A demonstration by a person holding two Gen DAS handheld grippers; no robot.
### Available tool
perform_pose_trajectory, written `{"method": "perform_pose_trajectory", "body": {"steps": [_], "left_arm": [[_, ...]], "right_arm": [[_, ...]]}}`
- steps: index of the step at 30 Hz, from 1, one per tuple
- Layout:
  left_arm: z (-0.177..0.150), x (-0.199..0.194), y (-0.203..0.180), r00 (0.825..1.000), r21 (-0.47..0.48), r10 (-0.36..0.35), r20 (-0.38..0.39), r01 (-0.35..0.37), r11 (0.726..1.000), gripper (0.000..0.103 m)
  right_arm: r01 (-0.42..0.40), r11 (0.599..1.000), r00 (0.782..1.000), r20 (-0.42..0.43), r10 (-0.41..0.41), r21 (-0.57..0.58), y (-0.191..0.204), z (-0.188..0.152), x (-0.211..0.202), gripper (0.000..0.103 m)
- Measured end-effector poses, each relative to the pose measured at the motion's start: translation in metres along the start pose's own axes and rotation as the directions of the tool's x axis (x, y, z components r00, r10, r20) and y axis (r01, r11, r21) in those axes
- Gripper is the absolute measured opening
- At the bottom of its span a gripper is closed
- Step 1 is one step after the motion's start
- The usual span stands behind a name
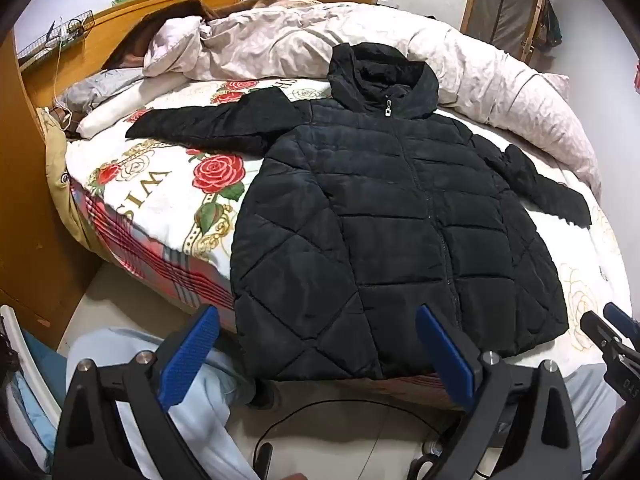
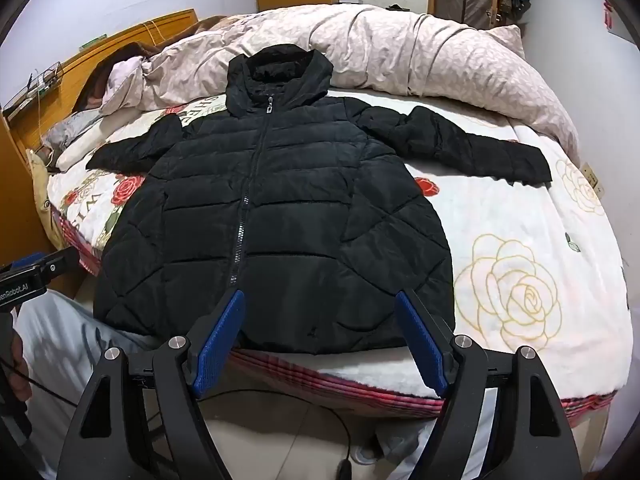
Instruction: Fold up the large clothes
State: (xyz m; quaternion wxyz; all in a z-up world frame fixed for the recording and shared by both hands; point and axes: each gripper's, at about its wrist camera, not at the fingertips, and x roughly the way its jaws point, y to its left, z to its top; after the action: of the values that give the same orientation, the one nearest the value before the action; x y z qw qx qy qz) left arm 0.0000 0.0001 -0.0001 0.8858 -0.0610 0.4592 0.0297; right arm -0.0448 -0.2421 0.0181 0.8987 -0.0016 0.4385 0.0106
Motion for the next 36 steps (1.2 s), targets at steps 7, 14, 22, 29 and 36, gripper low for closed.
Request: {"method": "perform_pose_trajectory", "body": {"steps": [7,14,22,29,36], "left_arm": [[0.0013,0.0015,-0.0002,1.0,0.003,0.005,-0.003,-0.005,1.0,0.1],[-0.0032,-0.0006,-0.0009,1.0,0.005,0.024,0.0,-0.024,1.0,0.1],[-0.0027,0.0006,-0.0018,1.0,0.009,0.03,-0.003,-0.03,1.0,0.1],[-0.002,0.0018,-0.0018,0.999,0.011,0.033,-0.007,-0.033,0.999,0.1],[-0.0032,0.0051,-0.0026,0.999,0.013,0.037,-0.01,-0.037,0.999,0.1]], "right_arm": [[0.006,1.0,1.0,0.024,-0.006,-0.018,0.0004,0.0015,-0.0041,0.077],[0.014,1.0,0.999,0.029,-0.014,-0.024,0.0044,0.0013,-0.0045,0.077],[0.011,1.0,1.0,0.027,-0.01,-0.026,0.0014,0.0009,-0.0026,0.077],[0.009,1.0,1.0,0.023,-0.009,-0.022,0.0009,0.0017,-0.0004,0.077],[0.008,1.0,1.0,0.018,-0.008,-0.022,0.0003,0.0023,0.0024,0.077]]}}
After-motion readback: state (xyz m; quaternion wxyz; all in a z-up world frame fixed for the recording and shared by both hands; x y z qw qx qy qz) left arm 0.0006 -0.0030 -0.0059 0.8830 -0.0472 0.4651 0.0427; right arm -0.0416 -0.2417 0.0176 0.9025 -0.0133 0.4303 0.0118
